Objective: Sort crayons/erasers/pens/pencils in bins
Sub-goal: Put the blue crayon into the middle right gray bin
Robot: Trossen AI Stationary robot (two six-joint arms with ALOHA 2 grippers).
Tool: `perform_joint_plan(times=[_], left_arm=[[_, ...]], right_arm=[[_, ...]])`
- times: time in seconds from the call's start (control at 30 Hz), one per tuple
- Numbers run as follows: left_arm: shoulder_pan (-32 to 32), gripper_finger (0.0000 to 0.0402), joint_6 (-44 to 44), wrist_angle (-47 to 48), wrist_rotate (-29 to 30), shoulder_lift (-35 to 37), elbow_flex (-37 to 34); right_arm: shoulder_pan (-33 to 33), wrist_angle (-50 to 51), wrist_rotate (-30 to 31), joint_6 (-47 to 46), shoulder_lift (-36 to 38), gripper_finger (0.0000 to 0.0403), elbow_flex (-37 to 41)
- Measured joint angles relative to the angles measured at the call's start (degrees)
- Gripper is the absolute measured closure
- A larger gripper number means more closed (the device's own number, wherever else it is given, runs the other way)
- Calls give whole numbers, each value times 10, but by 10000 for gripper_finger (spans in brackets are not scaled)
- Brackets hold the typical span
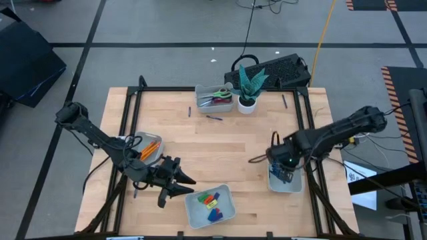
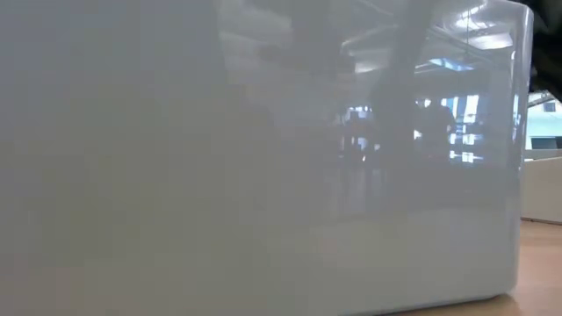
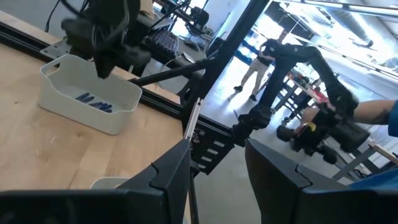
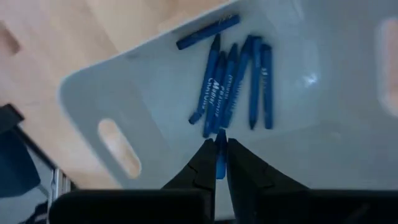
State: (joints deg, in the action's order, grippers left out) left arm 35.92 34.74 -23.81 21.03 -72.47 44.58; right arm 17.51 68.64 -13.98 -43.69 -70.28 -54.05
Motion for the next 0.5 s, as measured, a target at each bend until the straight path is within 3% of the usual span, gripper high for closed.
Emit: perform_joint_plan(times=[0.13, 0.27, 0.4, 0.5], left_arm=[[0, 245, 0, 0, 0, 0, 0], [0, 245, 0, 0, 0, 0, 0], [0, 245, 0, 0, 0, 0, 0], [0, 245, 0, 0, 0, 0, 0]], right_arm=[[14, -72, -1, -35, 0, 375, 72], [5, -84, -22, -26, 0, 328, 107], [-10, -50, -30, 4, 17, 267, 87], [-26, 4, 4, 20, 42, 226, 42]])
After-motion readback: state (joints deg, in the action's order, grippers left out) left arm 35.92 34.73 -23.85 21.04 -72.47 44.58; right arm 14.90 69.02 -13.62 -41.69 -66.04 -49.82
